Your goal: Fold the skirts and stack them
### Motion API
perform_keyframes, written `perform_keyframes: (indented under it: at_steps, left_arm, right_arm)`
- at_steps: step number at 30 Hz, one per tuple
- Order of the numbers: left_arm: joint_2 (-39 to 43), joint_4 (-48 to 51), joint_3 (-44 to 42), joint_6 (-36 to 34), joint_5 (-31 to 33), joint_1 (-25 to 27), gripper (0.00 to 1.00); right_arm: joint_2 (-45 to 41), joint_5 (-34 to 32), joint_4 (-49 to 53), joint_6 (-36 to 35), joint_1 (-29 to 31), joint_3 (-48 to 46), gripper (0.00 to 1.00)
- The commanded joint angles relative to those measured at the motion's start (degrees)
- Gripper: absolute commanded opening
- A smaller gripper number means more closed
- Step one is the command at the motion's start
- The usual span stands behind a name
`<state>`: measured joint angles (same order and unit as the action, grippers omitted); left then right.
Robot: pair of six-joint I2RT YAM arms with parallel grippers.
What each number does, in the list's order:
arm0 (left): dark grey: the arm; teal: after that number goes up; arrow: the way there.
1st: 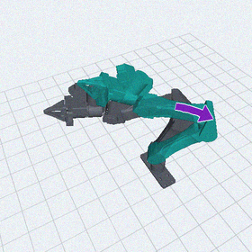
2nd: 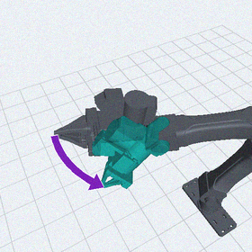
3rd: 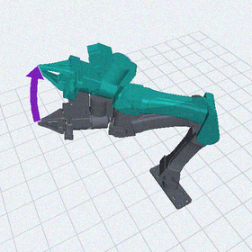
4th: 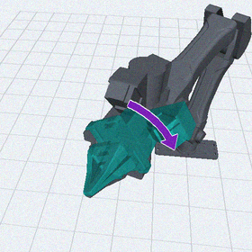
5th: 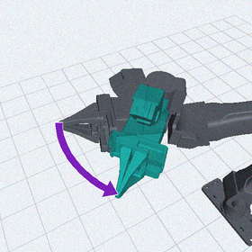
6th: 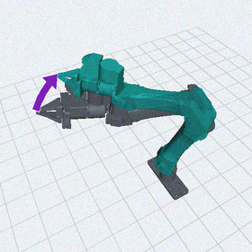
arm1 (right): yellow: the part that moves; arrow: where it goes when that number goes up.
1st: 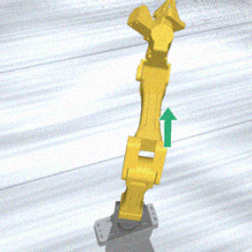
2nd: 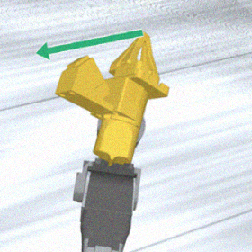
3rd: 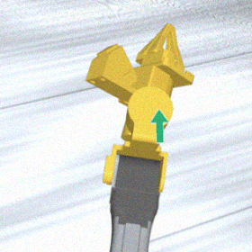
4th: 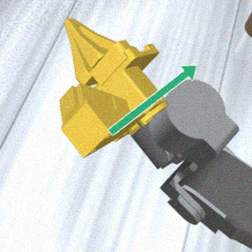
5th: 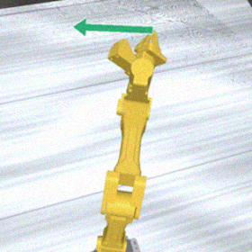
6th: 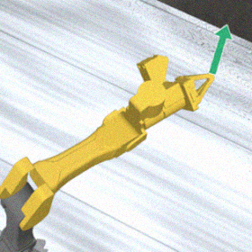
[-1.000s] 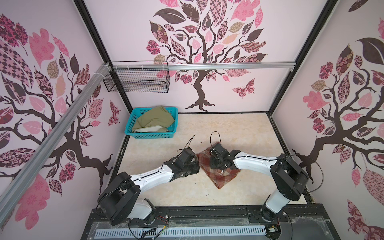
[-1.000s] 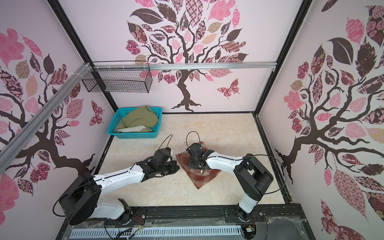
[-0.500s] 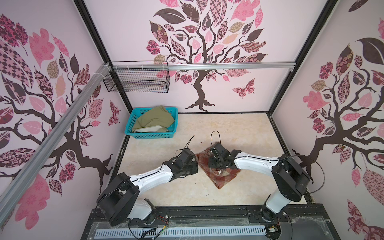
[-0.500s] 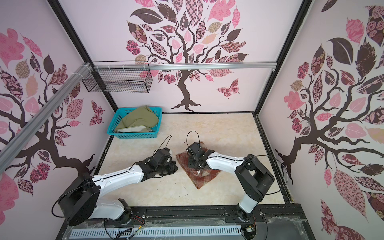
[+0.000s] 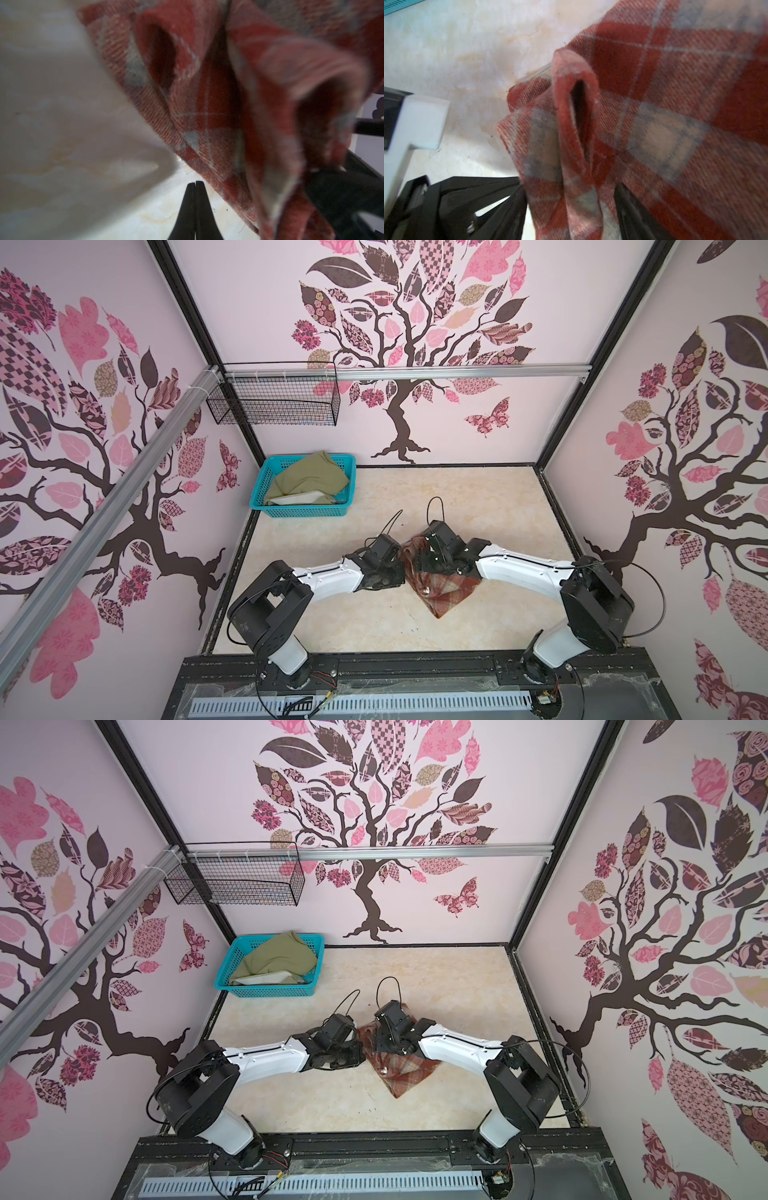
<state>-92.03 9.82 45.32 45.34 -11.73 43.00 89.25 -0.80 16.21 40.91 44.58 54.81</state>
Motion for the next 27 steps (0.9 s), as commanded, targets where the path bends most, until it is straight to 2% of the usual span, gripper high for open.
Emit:
perform_keyframes:
  at_steps: [1, 8, 15, 23, 27]
  left_arm:
    - [-0.31, -1.13, 2.83, -1.03, -0.97, -0.32, 0.0]
    - [-1.98, -2.47, 4.06, -0.63, -2.75, -0.25, 0.0]
    - [-2.02, -3.32, 4.74, -0.17, -3.73, -0.03, 0.0]
    - [-1.79, -5.58, 4.22, 1.57, -5.19, 0.51, 0.0]
    - [-2.12, -6.39, 4.1, 1.86, -6.18, 0.48, 0.0]
  right_arm:
    - [-3.36, -0.83, 1.73, -0.56, 0.25, 1.85, 0.71]
    - [-4.63, -1.18, 2.44, -1.12, -0.5, 1.58, 0.72]
    - [-8.93, -0.11, 4.06, -2.33, -5.97, -1.38, 0.72]
    - [-11.49, -10.07, 9.61, -6.42, -9.02, -3.72, 0.68]
    - [-12.17, -10.32, 8.16, -7.35, -13.35, -6.87, 0.69]
